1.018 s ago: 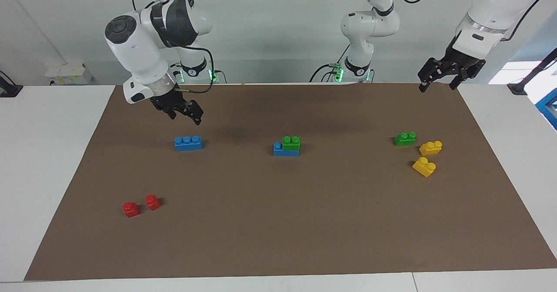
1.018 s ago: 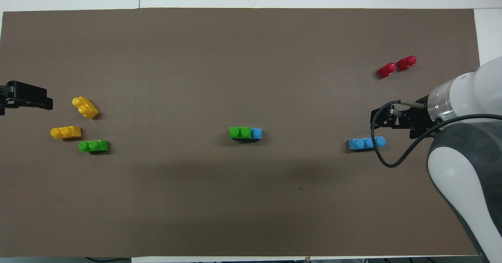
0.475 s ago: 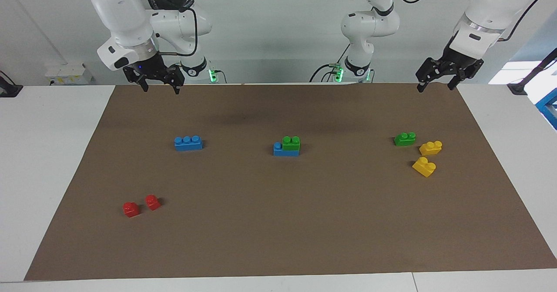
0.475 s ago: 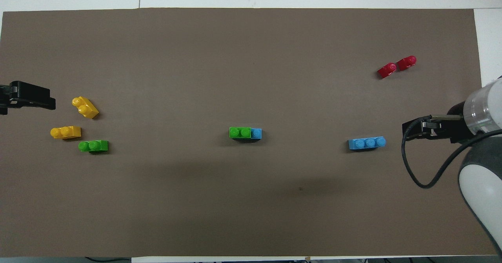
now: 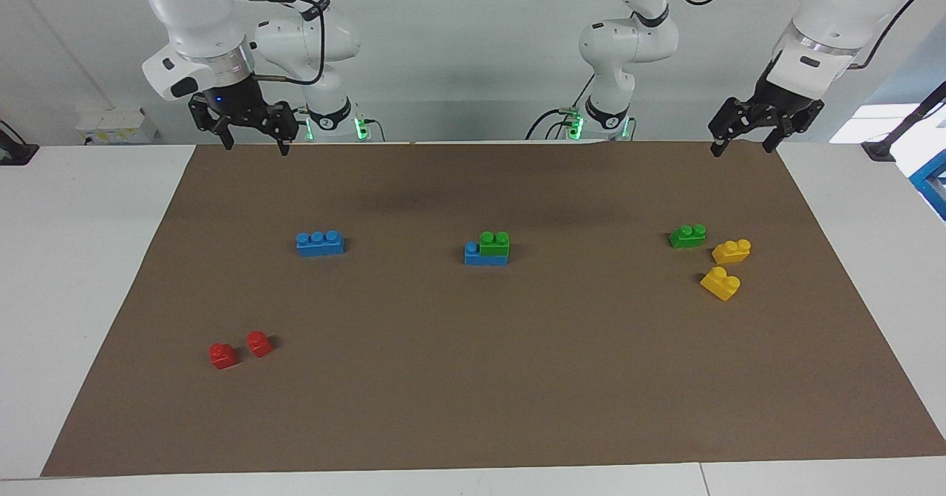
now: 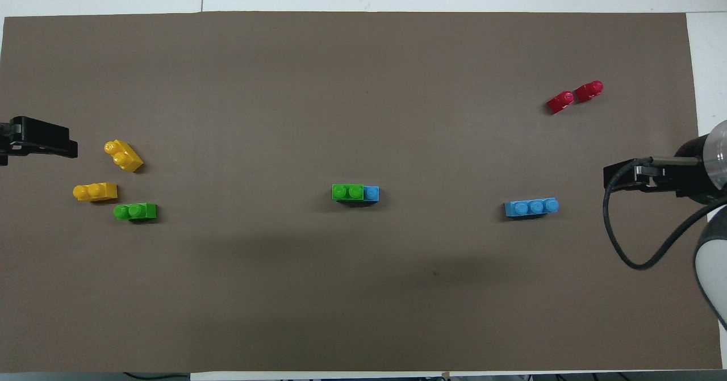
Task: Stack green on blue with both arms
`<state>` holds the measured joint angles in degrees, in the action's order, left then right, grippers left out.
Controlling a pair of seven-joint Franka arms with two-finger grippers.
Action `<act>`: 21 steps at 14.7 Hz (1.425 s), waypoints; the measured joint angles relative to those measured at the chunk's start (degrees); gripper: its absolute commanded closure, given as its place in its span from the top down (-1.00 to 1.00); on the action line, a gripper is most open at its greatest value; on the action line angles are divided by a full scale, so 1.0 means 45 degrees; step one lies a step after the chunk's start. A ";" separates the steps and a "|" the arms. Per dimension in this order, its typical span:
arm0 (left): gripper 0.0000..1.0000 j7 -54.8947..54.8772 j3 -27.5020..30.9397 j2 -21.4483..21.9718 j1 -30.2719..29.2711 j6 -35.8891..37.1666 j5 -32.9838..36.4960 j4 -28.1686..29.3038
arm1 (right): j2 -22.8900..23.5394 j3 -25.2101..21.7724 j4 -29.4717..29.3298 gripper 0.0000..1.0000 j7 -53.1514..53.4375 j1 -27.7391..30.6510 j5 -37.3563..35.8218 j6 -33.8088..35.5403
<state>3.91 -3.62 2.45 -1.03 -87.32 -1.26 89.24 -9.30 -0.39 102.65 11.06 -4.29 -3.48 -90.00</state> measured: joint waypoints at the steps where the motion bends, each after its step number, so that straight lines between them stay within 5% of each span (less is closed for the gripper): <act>1: 1.00 0.0002 -0.0001 0.0000 0.0000 -0.0018 0.0000 0.0000 | 0.0001 -0.0005 0.0000 0.94 0.0000 0.0226 0.0157 -0.0069; 21: 1.00 0.0009 -0.0061 0.0002 0.0000 -0.0097 0.0000 0.0000 | 0.0936 0.0026 -0.1052 0.91 -0.0008 0.0668 0.0454 0.0491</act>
<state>3.95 -3.89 2.45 -1.03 -87.76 -1.26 89.24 -5.09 -0.27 97.91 11.02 -1.29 -1.44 -87.79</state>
